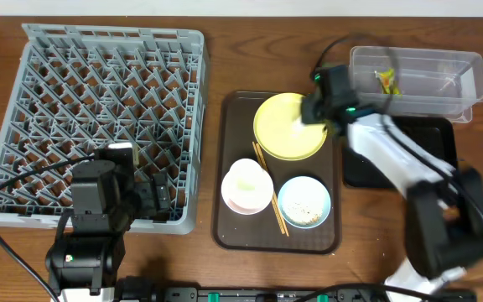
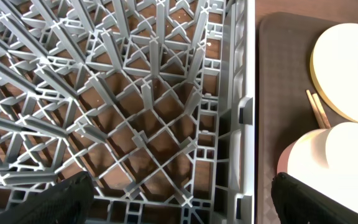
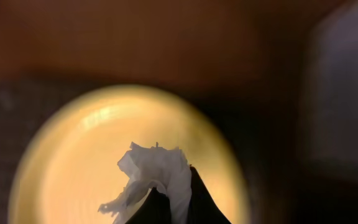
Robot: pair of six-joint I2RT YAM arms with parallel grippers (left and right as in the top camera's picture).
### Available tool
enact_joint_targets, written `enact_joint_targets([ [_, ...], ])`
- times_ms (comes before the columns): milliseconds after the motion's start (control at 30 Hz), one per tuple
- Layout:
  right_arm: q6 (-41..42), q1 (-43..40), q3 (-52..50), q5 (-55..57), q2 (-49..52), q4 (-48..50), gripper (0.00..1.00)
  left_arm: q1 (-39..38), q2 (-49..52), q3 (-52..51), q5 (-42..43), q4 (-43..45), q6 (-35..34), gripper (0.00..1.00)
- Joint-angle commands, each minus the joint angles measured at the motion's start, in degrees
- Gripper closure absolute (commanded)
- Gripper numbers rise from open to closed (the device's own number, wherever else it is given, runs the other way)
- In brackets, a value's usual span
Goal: Sort waste into correct bins and load items into the dishwasher
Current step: 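Carry the tissue right and release it into the clear bin, then grasp the rim of the blue rice bowl with the right gripper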
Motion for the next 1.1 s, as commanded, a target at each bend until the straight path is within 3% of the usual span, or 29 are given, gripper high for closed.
enact_joint_targets([
  [0,0.1,-4.7,0.5,9.4,-8.5,1.2,0.94,-0.1,-0.1,1.2,0.1,-0.1,-0.1,0.07],
  [333,0.8,-16.9,0.5,14.0,-8.9,8.4,0.86,-0.1,-0.1,1.2,0.1,-0.1,-0.1,0.07],
  [500,1.4,-20.6,0.5,13.7,-4.5,10.8,0.53,-0.1,-0.1,1.2,0.1,-0.1,-0.1,0.07],
  [700,-3.5,-20.8,0.6,9.2,-7.9,10.4,0.37,-0.1,-0.1,1.2,0.1,-0.1,-0.1,0.07],
  [900,-3.7,-19.8,0.6,-3.0,-18.4,-1.9,0.34,-0.1,-0.1,1.2,0.1,-0.1,-0.1,0.07],
  [1067,-4.7,-16.4,0.5,-19.3,-24.3,-23.2,0.24,-0.1,-0.1,1.2,0.1,-0.1,-0.1,0.07],
])
